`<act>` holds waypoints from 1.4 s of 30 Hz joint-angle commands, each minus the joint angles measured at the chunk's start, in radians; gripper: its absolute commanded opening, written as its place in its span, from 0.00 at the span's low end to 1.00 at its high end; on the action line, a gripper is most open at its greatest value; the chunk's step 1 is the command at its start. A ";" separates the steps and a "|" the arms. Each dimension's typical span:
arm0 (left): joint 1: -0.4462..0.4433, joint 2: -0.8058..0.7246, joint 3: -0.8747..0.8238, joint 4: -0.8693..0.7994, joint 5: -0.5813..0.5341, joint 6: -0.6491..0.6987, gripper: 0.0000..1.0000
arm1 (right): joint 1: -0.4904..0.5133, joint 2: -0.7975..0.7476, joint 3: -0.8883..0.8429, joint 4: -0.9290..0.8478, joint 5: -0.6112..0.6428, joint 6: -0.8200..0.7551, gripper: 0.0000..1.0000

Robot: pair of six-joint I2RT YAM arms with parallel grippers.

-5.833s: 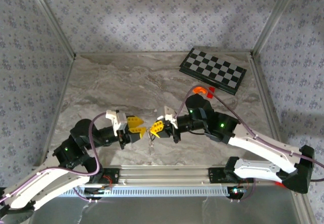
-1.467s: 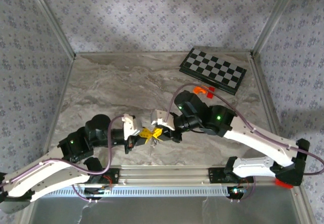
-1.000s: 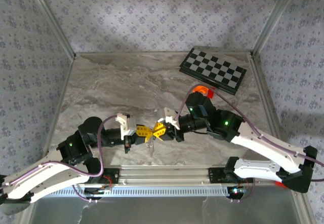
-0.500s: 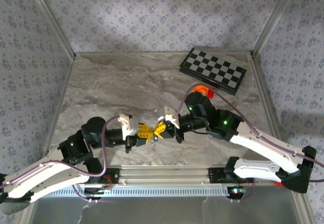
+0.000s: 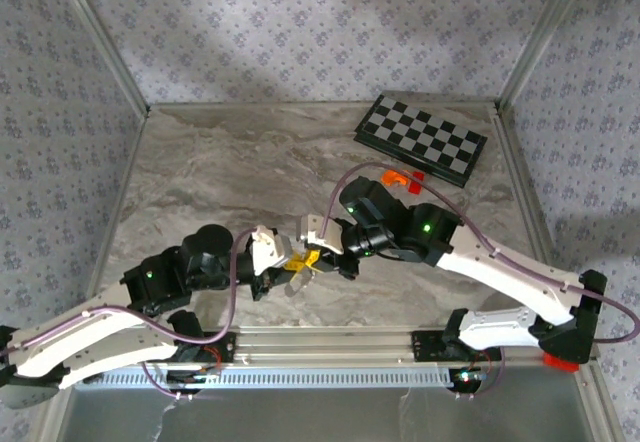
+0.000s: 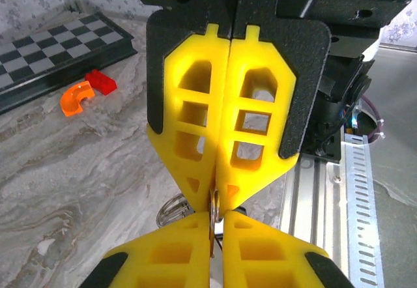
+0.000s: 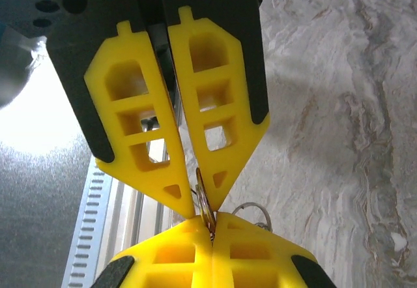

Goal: Put the keys on the keyring

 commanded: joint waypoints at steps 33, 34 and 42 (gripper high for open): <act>-0.013 -0.130 -0.139 0.380 0.101 -0.095 0.00 | -0.039 -0.110 -0.120 0.256 -0.146 0.085 0.21; -0.013 -0.129 -0.138 0.380 0.103 -0.095 0.00 | -0.041 -0.112 -0.124 0.265 -0.146 0.087 0.21; -0.013 -0.130 -0.131 0.358 0.107 -0.092 0.00 | -0.046 -0.117 -0.141 0.287 -0.131 0.092 0.08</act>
